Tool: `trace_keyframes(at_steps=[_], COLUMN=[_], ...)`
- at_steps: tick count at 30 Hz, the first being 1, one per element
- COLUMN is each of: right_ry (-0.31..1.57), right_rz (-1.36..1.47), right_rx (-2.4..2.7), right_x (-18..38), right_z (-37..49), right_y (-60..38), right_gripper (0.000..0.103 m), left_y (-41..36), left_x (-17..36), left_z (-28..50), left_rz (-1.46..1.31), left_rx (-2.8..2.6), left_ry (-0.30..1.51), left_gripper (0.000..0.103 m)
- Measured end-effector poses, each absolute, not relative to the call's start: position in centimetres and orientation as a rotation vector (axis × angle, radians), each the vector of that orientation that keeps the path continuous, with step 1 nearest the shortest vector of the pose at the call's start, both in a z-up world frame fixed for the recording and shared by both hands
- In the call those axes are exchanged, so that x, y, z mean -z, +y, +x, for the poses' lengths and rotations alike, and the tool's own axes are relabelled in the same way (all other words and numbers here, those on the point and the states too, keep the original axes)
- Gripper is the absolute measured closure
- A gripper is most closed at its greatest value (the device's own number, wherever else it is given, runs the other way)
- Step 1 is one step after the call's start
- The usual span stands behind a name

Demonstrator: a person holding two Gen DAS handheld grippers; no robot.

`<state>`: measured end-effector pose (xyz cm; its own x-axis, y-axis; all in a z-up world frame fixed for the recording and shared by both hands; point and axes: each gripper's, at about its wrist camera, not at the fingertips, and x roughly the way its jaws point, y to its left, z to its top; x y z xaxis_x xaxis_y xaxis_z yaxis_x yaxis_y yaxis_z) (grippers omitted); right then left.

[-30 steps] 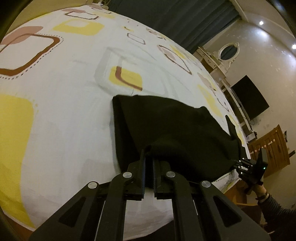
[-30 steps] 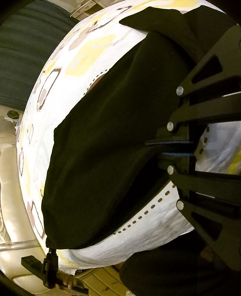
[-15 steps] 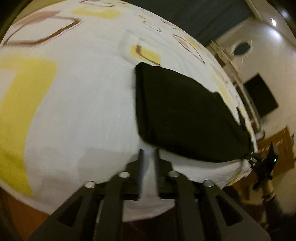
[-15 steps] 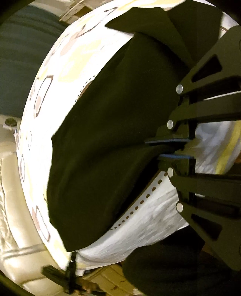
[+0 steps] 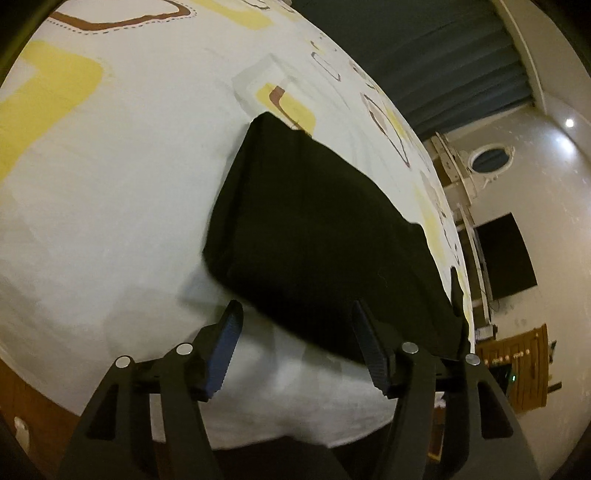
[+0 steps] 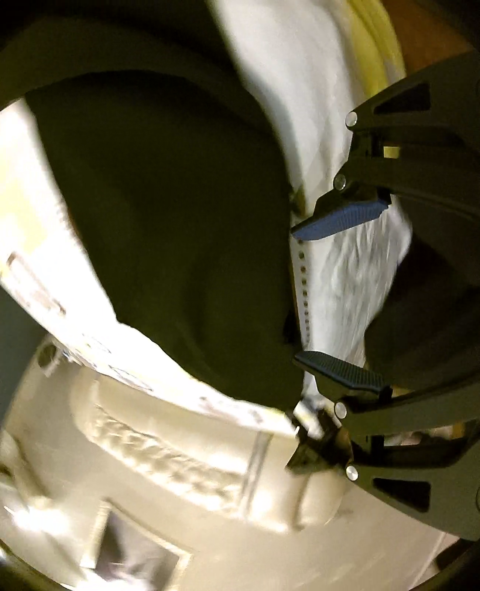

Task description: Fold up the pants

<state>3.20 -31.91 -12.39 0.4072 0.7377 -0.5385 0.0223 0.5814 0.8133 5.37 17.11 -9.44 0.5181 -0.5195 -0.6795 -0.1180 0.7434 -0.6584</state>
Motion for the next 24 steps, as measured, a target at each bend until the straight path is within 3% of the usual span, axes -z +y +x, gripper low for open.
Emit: trace_keyframes(at_steps=[7, 10, 12, 14, 17, 24], right_ry=[0.977, 0.931, 0.938, 0.978, 0.973, 1.018], right_rz=[1.059, 1.091, 1.066, 1.046, 1.013, 0.949], right_rx=[-0.487, -0.450, -0.443, -0.444, -0.442, -0.479], right_x=[14.8, 14.9, 15.0, 15.3, 14.9, 15.6], right_z=[3.2, 3.1, 3.5, 4.0, 4.0, 4.2], right_y=[-29.5, -28.6, -27.7, -26.8, -26.0, -25.5], right_gripper=[0.034, 0.034, 0.047, 0.082, 0.090, 0.092], left_y=[17.2, 17.3, 17.8, 17.9, 17.6, 17.9], left_x=[10.1, 10.5, 10.8, 10.8, 9.8, 9.4], left_z=[7.1, 7.5, 7.2, 6.9, 6.2, 5.1], left_rz=[-0.766, -0.723, -0.773, -0.781, -0.727, -0.681], left_rx=[0.209, 0.165, 0.164, 0.151, 0.133, 0.135], left_ry=[0.990, 1.012, 1.000, 0.991, 0.959, 0.945], left_gripper=[0.043, 0.082, 0.084, 0.086, 0.088, 0.088])
